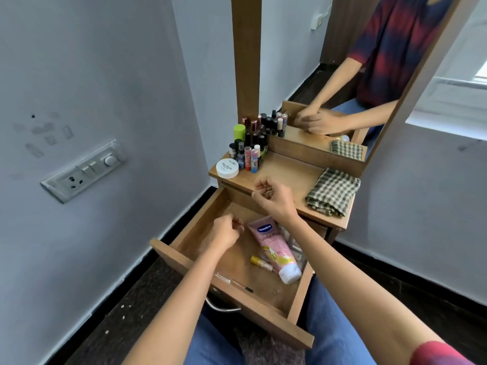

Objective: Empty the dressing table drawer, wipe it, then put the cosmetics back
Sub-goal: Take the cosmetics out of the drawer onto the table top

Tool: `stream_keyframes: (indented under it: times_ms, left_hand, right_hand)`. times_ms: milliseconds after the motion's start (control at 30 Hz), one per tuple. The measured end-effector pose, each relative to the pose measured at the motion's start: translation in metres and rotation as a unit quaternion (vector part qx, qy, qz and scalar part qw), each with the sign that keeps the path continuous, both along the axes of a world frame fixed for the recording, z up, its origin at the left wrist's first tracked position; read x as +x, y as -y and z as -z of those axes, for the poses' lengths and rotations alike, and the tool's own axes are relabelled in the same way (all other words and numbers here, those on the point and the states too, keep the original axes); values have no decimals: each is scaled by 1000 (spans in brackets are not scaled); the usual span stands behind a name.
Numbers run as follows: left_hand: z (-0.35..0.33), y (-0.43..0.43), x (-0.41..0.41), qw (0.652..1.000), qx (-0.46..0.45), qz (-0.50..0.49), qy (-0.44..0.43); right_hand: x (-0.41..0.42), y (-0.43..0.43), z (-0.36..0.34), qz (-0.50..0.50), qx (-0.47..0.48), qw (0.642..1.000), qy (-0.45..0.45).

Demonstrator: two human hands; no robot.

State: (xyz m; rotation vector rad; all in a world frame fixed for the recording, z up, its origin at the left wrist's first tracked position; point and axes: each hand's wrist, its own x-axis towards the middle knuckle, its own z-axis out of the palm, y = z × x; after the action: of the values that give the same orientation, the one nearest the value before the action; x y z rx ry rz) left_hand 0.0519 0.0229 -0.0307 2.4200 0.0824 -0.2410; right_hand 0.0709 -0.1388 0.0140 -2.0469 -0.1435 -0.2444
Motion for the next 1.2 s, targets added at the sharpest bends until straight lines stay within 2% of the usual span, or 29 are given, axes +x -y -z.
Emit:
stream_keyframes:
  times_ms: [100,167,233,300,333,400,533,733,867,1000,1067,1200]
  left_hand:
    - [7,-3,-13,996,15,49,-71]
    - [6,-3,-21,991,49,97,-80]
    - [4,-4,-29,981,95,150,-82]
    - [4,-6,-36,963,150,199,-99]
    - [5,-7,-38,954,174,215,-113]
    - [6,-9,-39,938,209,241,-135]
    - [1,-10,-37,917,237,277,-162]
    - [1,-11,-34,863,305,325,-237]
    - [-1,-10,-36,851,323,323,-261]
    - [-6,-10,-38,853,303,320,-278]
    - [-6,-10,-38,855,302,317,-279]
    - [-3,-11,-35,860,269,319,-296]
  right_hand:
    - [-39,4,9,-58,-67,996,3]
    - [-60,3,20,-81,-169,982,-9]
    - [-77,-1,31,-116,-296,947,-52]
    - [-90,-8,41,-130,-423,895,-57]
    - [-95,-12,45,-128,-471,872,-44]
    - [-103,-20,50,-116,-516,848,-23]
    - [-107,-27,53,-89,-547,832,-15]
    - [-110,-35,49,-73,-575,814,-27]
    - [-112,-36,47,-75,-599,797,-28]
    - [-110,-39,45,-72,-612,787,-37]
    - [-109,-39,44,-67,-597,799,-35]
    - [-102,-33,45,-42,-513,856,-51]
